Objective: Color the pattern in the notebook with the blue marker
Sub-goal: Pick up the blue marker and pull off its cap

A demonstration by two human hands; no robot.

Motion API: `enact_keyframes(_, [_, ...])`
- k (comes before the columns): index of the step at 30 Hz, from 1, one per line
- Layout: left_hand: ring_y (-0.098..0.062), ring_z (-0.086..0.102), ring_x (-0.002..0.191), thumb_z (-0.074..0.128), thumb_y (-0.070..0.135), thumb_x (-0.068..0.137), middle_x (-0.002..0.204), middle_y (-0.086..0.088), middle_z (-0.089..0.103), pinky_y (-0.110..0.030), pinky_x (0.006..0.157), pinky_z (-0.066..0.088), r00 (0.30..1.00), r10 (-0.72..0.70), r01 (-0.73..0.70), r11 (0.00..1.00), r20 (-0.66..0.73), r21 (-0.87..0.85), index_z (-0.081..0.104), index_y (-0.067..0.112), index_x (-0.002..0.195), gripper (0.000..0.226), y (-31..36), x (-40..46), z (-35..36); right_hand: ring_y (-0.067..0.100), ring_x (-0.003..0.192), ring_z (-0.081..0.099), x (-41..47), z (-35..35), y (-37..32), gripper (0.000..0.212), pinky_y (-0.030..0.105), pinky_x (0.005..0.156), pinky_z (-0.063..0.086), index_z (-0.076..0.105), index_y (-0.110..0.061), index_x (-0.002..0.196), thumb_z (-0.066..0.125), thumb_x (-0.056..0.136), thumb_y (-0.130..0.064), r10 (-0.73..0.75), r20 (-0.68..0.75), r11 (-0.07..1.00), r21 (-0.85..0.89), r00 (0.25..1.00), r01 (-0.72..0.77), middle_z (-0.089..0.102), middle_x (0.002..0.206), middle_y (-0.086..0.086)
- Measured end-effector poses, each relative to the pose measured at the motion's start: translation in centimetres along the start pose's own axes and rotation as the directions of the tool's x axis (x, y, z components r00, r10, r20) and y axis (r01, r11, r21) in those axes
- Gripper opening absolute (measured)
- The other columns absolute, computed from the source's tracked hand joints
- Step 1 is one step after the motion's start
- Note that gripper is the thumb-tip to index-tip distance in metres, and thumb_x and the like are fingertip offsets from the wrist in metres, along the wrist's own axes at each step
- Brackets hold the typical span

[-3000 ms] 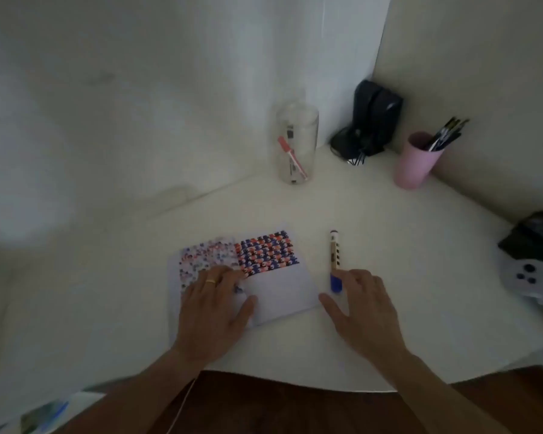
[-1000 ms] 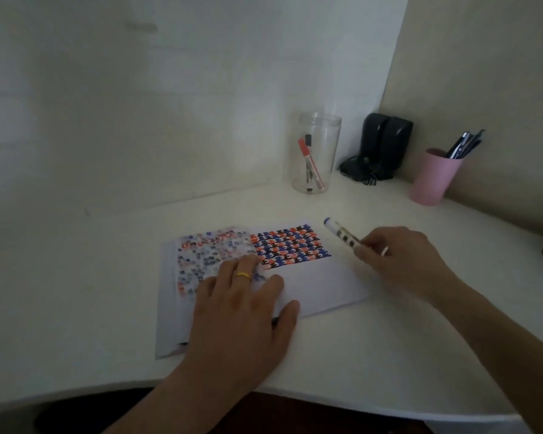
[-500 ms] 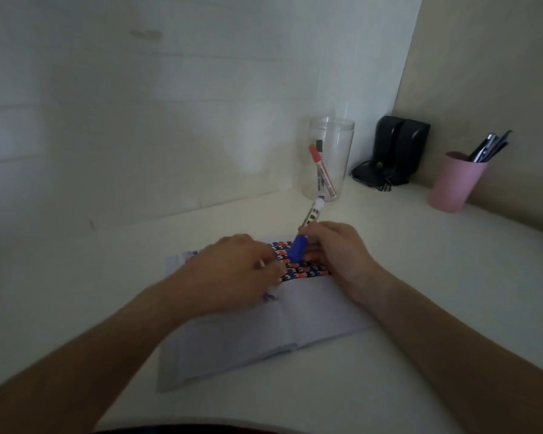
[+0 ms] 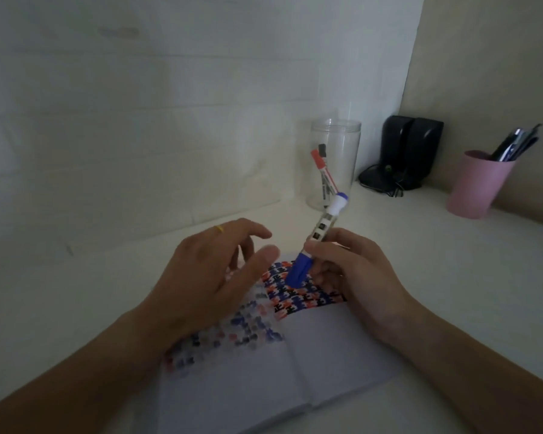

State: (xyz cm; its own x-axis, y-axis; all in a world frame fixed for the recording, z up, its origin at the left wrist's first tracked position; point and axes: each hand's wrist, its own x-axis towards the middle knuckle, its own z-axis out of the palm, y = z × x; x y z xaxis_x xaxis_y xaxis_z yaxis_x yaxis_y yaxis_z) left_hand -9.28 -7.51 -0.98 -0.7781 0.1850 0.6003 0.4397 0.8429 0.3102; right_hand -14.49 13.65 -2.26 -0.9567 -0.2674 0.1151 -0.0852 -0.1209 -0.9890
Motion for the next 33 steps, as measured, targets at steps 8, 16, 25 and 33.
enact_keyframes(8, [0.0,0.044,0.064,0.051,0.053,0.094,0.087,0.017,0.063,-0.001,0.061,0.034,0.979,0.181,-0.191,0.973,0.09,0.129,0.06,0.023,0.117,0.039,0.7,0.1,0.0,0.024,0.068,0.064,-1.3,1.2,-0.6,0.027,0.031,0.063,0.052,0.075,-0.003,0.1,0.075,0.079,-0.019,-0.069,0.125,0.987,0.153,0.99,0.05,0.071,0.076,0.017])
enact_keyframes(16, [-0.003,0.047,0.055,0.035,0.044,0.105,0.07,0.014,0.053,-0.008,0.061,0.038,0.983,0.152,-0.155,0.988,0.102,0.022,0.051,0.027,0.097,0.024,2.0,0.3,0.3,0.016,0.051,0.056,-1.9,2.0,-1.6,0.033,0.022,0.05,0.047,0.07,0.002,0.073,0.073,0.079,-0.03,-0.155,0.005,0.983,0.101,0.988,0.154,0.065,0.06,0.012])
enact_keyframes(25, [-0.006,0.04,0.043,0.034,0.045,0.104,0.047,0.011,0.046,-0.016,0.054,0.035,0.962,-0.066,0.198,0.839,0.267,-0.507,0.046,0.032,0.061,0.046,2.1,0.5,-0.6,0.017,0.05,0.053,-2.3,2.9,-2.0,0.044,0.024,0.051,0.046,0.063,0.014,0.073,0.071,0.079,-0.029,-0.221,0.009,0.967,0.129,0.975,0.218,0.06,0.055,0.011])
enact_keyframes(33, [-0.006,0.037,0.044,0.033,0.033,0.104,0.049,0.01,0.038,-0.013,0.049,0.031,0.981,-0.088,0.145,0.921,0.171,-0.363,0.041,0.033,0.062,0.042,-1.0,-0.1,-2.1,0.007,0.053,0.056,-1.9,-1.1,-4.9,0.023,0.018,0.052,0.049,0.078,-0.019,0.062,0.067,0.081,-0.025,-0.18,-0.255,0.939,0.243,0.95,0.243,0.066,0.058,-0.003])
